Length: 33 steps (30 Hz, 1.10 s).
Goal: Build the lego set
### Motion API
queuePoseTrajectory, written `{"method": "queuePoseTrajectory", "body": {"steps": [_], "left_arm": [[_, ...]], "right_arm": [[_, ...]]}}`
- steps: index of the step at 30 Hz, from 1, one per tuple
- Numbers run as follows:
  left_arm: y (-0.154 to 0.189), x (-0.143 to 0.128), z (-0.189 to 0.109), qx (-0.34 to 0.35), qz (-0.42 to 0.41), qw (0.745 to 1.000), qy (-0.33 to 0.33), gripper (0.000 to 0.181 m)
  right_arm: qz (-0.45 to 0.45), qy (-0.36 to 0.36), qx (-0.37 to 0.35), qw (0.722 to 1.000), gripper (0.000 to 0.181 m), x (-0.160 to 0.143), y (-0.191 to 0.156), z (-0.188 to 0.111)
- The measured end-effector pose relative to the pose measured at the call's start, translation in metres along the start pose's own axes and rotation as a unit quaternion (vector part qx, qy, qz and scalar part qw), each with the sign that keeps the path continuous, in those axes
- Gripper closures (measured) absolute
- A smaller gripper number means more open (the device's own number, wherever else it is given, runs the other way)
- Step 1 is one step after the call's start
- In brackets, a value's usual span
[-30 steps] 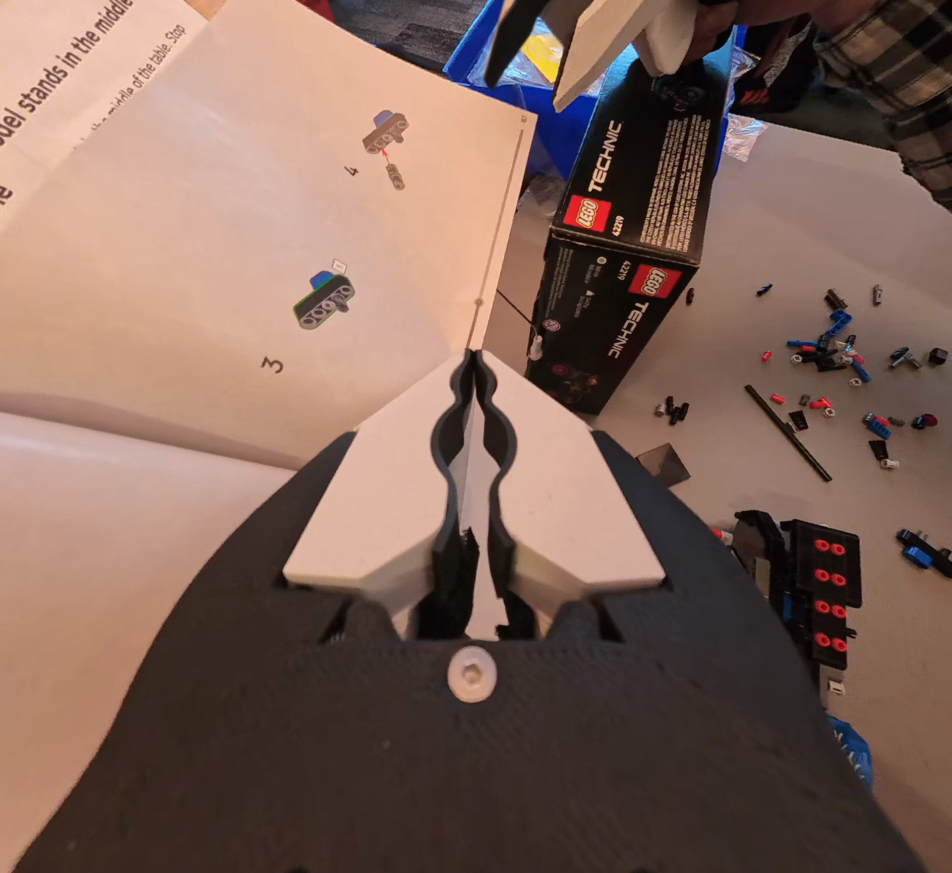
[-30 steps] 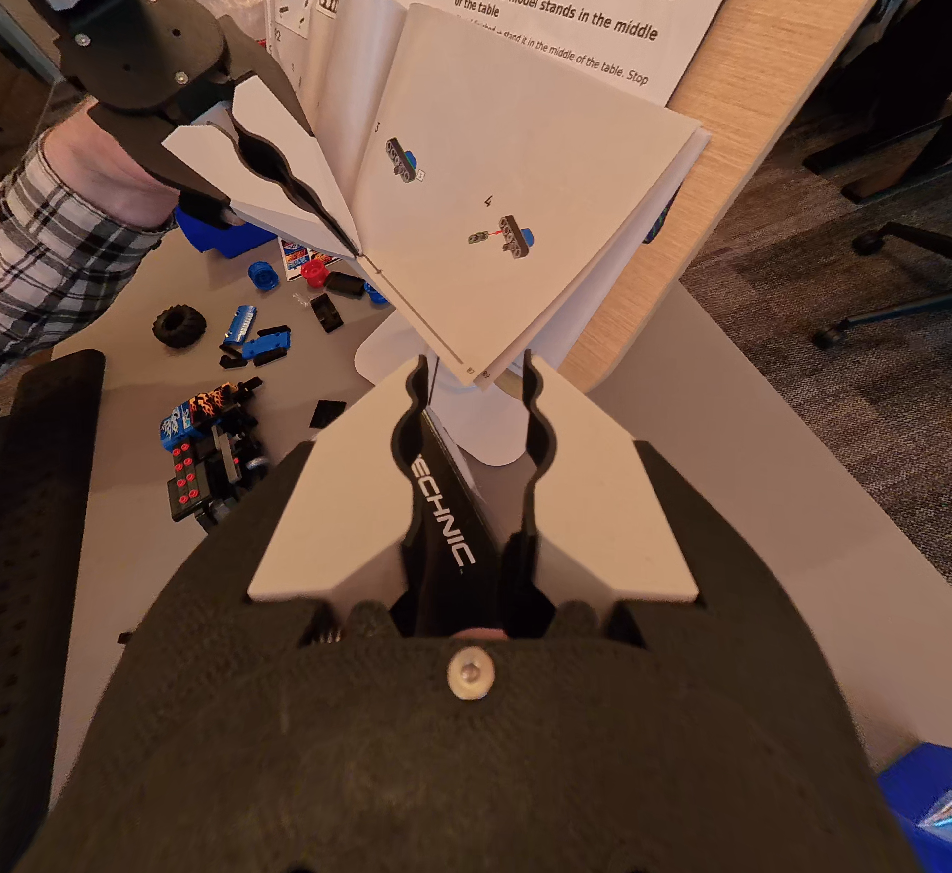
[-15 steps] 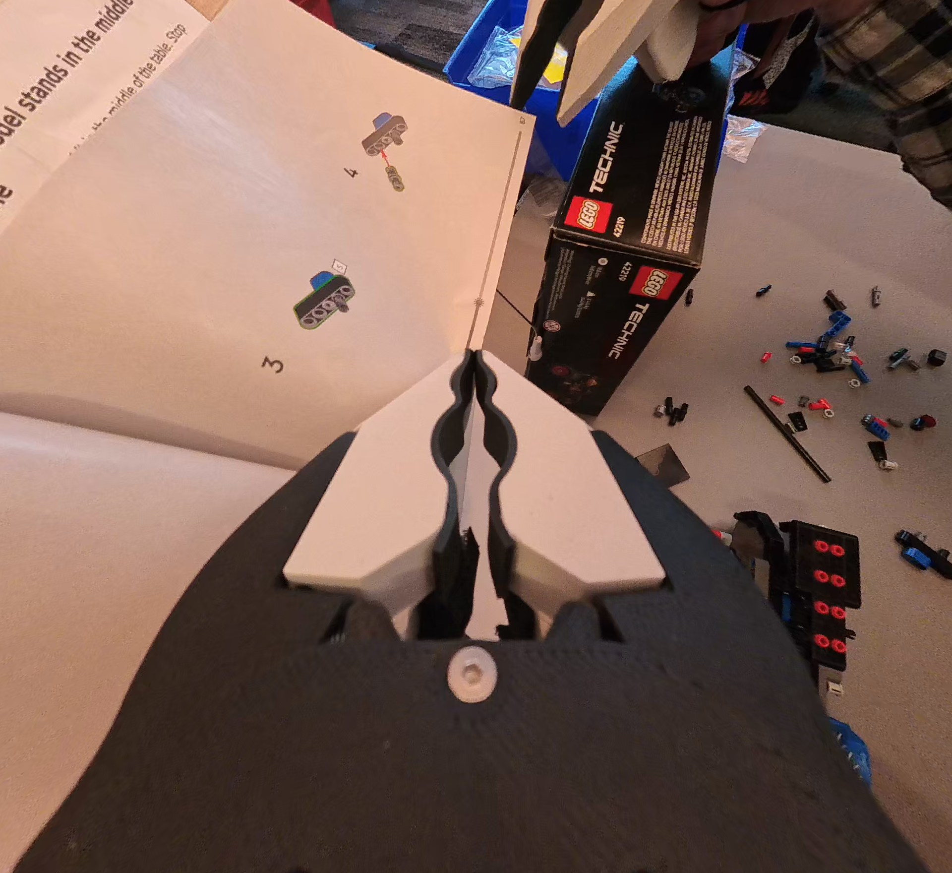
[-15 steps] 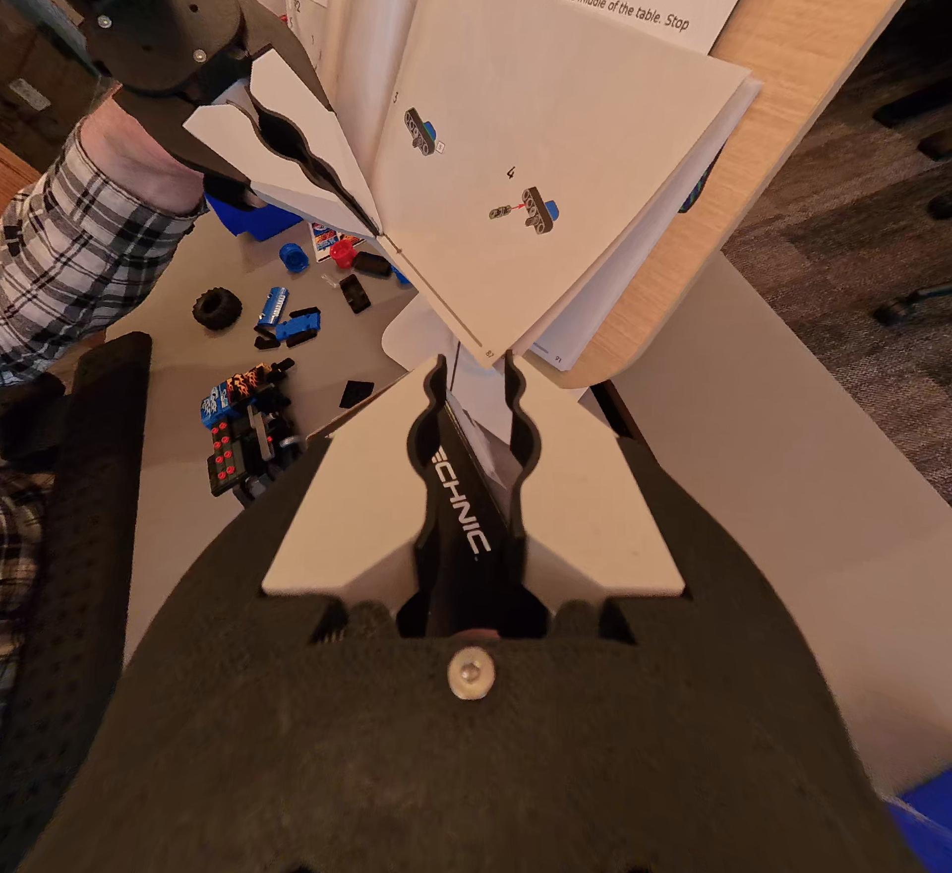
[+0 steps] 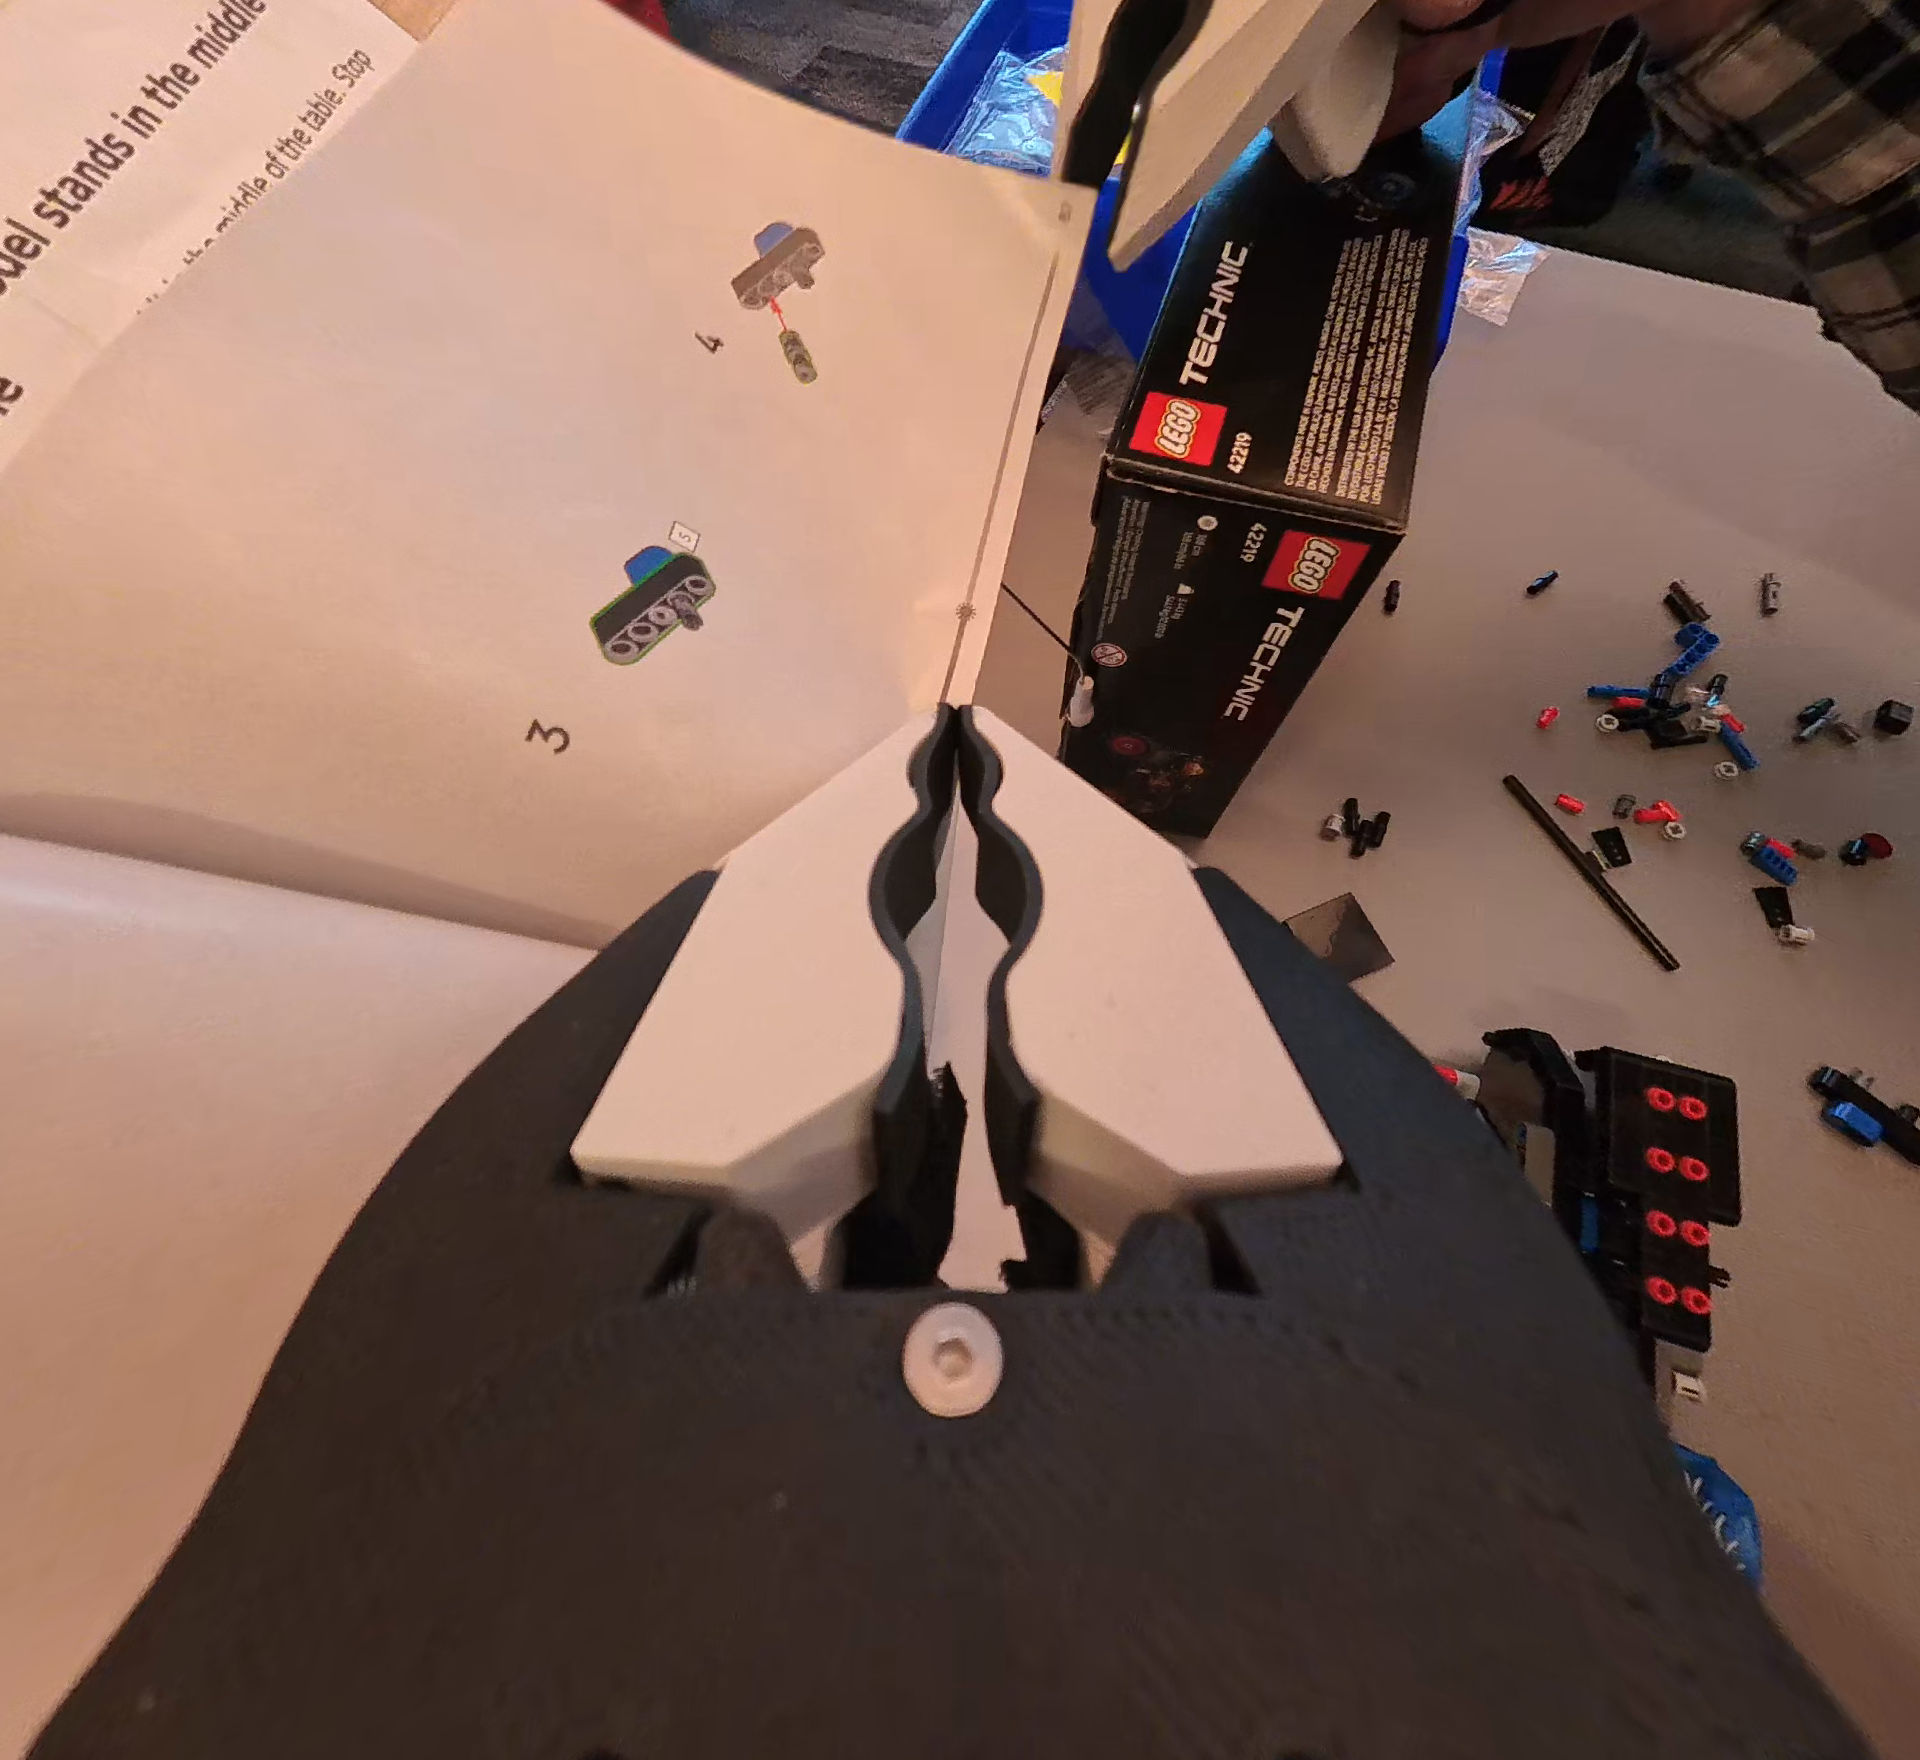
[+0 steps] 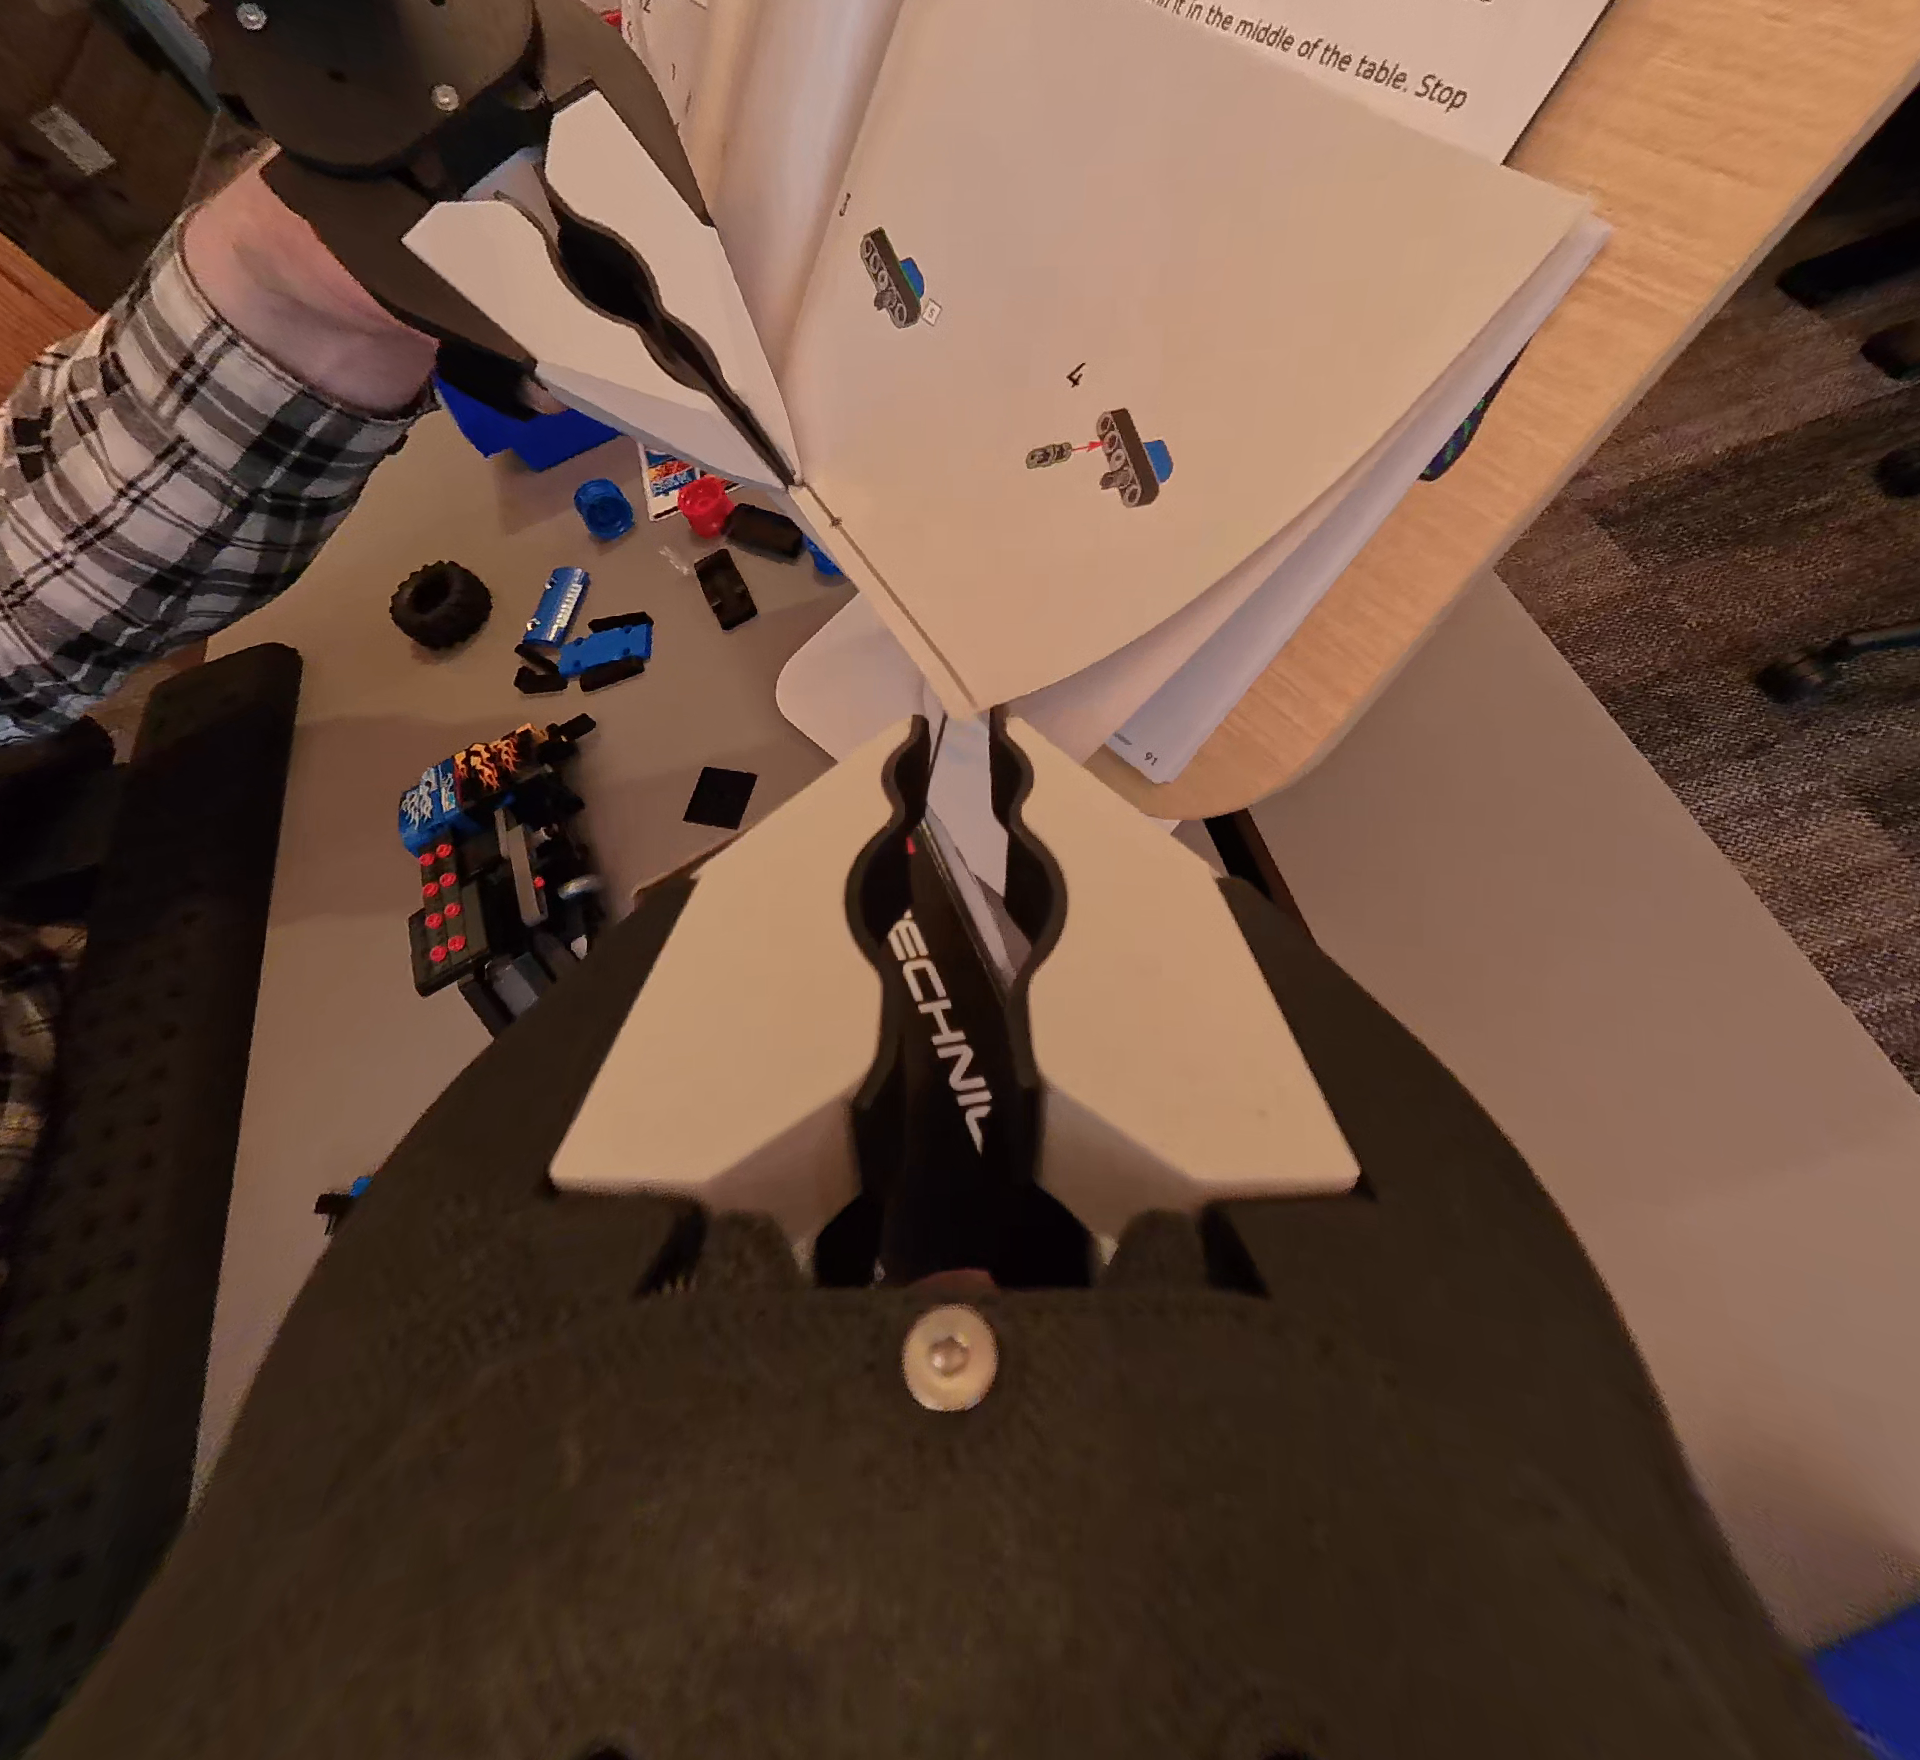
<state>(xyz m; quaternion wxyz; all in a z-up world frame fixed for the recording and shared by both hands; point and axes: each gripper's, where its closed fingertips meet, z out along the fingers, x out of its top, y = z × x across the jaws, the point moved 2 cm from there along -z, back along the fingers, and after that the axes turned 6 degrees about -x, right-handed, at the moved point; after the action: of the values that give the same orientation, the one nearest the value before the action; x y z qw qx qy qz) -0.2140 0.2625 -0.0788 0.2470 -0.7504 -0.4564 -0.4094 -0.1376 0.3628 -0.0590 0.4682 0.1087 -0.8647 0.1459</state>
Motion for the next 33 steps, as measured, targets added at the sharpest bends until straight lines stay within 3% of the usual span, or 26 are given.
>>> {"method": "queuePoseTrajectory", "body": {"steps": [4, 16, 18, 24, 26, 30, 33], "left_arm": [[0.000, 0.000, 0.000, -0.001, 0.001, 1.000, 0.000, 0.181], [0.004, 0.000, -0.001, -0.003, 0.017, 1.000, 0.006, 0.181], [0.004, 0.000, -0.001, -0.003, 0.017, 1.000, 0.005, 0.181], [0.004, 0.000, -0.001, -0.003, 0.016, 1.000, 0.004, 0.181], [0.004, 0.000, -0.001, -0.003, 0.016, 1.000, 0.003, 0.181], [0.003, 0.000, 0.000, -0.001, 0.017, 1.000, 0.003, 0.181], [0.004, 0.000, 0.000, 0.000, 0.019, 1.000, 0.003, 0.181]], "right_arm": [[0.003, -0.007, -0.014, 1.000, 0.181, 0.002, 0.003, 0.007], [-0.027, -0.001, -0.050, 0.998, 0.181, 0.012, 0.000, 0.012], [-0.003, -0.005, -0.045, 0.999, 0.161, 0.011, 0.002, 0.016], [0.037, 0.006, -0.034, 0.999, 0.148, 0.013, 0.007, 0.018], [0.057, 0.003, -0.048, 0.997, 0.152, 0.012, 0.015, 0.017], [0.084, 0.004, -0.058, 0.995, 0.178, 0.013, 0.024, 0.019], [0.056, 0.008, -0.054, 0.997, 0.181, 0.019, 0.018, 0.022]]}}
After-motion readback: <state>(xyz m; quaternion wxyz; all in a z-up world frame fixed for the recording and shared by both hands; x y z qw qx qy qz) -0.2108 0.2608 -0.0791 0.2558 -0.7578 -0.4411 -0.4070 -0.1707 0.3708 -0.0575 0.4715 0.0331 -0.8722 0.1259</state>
